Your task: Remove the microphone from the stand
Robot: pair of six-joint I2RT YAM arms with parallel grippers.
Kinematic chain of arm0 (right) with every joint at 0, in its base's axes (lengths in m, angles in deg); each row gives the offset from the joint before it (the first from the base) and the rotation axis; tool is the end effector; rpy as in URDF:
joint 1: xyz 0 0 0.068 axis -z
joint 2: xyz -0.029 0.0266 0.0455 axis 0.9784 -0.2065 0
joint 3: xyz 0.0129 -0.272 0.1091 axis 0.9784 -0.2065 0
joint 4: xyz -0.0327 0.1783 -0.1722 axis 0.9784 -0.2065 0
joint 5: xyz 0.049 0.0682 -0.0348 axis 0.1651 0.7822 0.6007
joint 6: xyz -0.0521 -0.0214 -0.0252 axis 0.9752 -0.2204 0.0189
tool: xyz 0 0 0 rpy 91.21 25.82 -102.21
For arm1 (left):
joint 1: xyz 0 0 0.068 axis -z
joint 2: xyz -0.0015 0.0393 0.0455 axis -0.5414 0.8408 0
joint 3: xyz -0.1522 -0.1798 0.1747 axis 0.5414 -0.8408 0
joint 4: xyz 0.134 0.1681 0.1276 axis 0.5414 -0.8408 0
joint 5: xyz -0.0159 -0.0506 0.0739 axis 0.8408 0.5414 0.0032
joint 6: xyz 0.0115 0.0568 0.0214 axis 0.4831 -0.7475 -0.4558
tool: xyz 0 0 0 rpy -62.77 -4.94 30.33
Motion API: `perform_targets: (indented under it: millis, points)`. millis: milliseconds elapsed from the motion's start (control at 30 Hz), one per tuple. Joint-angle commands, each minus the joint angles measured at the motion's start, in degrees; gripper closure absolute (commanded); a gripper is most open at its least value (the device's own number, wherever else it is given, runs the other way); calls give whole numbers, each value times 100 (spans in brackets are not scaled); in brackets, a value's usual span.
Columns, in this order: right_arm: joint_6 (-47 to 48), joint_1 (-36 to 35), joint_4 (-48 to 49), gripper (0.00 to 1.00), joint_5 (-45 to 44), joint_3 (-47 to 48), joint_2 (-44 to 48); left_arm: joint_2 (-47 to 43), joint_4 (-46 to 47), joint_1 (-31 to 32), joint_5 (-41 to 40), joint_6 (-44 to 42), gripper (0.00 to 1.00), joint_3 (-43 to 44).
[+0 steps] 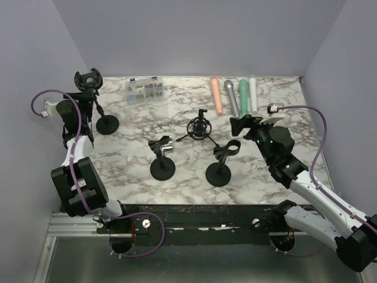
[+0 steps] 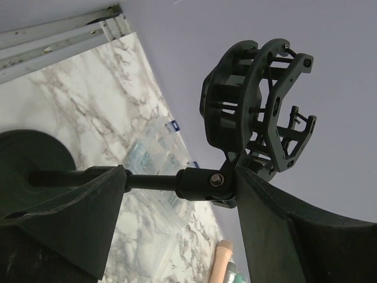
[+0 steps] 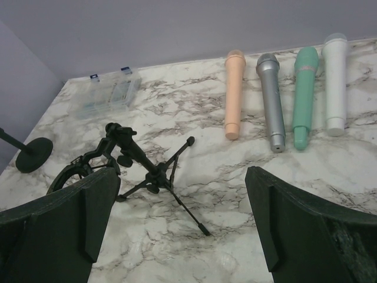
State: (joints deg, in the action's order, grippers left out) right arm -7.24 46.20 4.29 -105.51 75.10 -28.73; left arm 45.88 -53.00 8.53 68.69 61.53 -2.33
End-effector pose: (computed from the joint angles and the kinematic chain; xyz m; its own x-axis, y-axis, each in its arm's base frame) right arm 0.1772 0.0943 0.3334 -0.1156 0.2828 -0.9522 -0.2347 0.9237 0.3028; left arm 0.3099 0.1343 0.3070 0.2239 -0.9026 -0.3676 -0.2852 0.3000 -0.9103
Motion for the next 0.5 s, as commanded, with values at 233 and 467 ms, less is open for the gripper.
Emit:
perform_targets:
  millis: [233,467]
  points:
    - [29,-28,212,0,-58,-86,-33,546,-1497,45,-97,-506,26,-856]
    - [37,-28,216,0,-80,-99,0,536,-1645,47,-38,-570,23,-743]
